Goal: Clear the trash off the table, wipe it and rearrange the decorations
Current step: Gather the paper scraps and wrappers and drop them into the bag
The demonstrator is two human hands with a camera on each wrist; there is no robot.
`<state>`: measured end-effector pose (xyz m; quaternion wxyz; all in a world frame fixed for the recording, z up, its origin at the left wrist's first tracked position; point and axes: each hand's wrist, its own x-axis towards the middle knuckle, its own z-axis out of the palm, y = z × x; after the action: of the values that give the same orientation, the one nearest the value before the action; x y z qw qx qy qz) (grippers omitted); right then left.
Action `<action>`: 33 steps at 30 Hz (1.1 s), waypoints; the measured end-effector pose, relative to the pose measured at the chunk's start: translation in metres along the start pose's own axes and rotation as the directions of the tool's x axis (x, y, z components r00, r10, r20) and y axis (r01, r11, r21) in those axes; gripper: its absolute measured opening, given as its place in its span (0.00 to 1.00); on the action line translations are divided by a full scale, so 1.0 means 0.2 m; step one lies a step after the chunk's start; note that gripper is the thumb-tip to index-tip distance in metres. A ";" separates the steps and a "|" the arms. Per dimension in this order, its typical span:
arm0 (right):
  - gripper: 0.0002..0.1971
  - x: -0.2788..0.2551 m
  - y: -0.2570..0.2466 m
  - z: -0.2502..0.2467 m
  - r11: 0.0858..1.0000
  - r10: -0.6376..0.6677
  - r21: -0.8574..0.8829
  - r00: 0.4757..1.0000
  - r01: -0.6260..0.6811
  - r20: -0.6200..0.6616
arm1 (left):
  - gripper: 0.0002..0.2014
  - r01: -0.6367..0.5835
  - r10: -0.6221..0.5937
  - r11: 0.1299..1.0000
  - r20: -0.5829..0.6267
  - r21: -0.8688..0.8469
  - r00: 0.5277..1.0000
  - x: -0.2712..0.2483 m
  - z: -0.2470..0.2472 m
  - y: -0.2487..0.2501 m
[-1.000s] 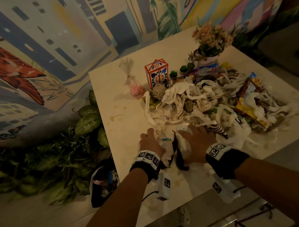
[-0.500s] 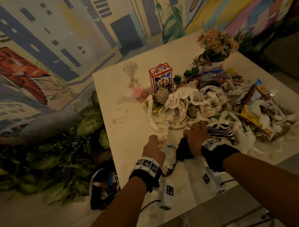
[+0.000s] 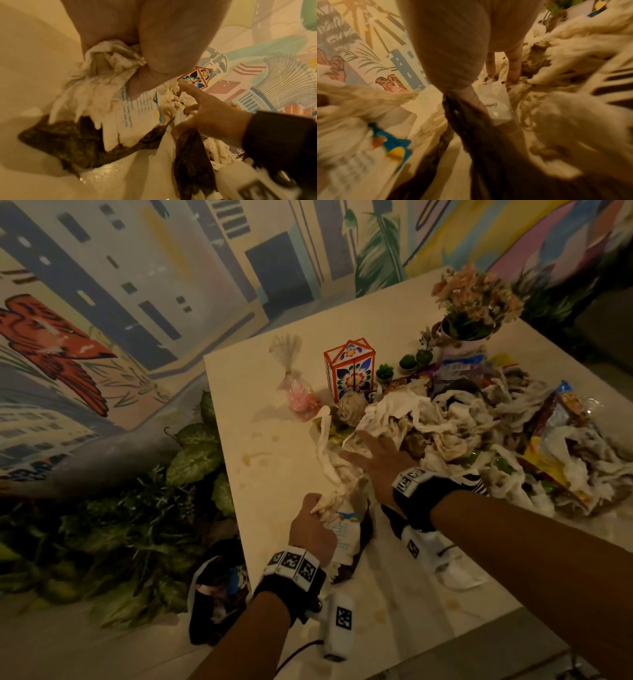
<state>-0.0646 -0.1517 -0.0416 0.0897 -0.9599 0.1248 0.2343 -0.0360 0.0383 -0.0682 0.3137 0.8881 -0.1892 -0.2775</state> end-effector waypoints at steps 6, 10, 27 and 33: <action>0.26 0.14 -0.06 -0.02 0.996 -0.061 -0.063 0.997 0.064 0.044 | 0.19 -0.001 0.001 1.000 0.015 -0.004 1.000 -0.03 0.00 0.00; 0.22 0.12 -0.10 -0.04 0.998 -0.005 -0.063 0.998 0.009 0.065 | 0.19 0.011 -0.010 0.999 0.022 -0.038 1.000 -0.03 0.00 -0.02; 0.27 -0.03 -0.04 -0.07 0.988 0.052 0.144 0.998 -0.046 -0.038 | 0.16 -0.037 0.041 0.993 0.034 -0.111 0.999 -0.07 -0.06 0.00; 0.29 -0.09 0.00 -0.24 0.967 0.103 0.242 0.991 -0.081 -0.080 | 0.18 -0.004 0.014 0.962 0.033 -0.274 0.999 -0.03 -0.18 0.10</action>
<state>-0.0590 -0.1598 0.0083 0.1876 -0.9451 0.2005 0.1773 -0.0225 0.0424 -0.0293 0.4312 0.8306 -0.1584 -0.3148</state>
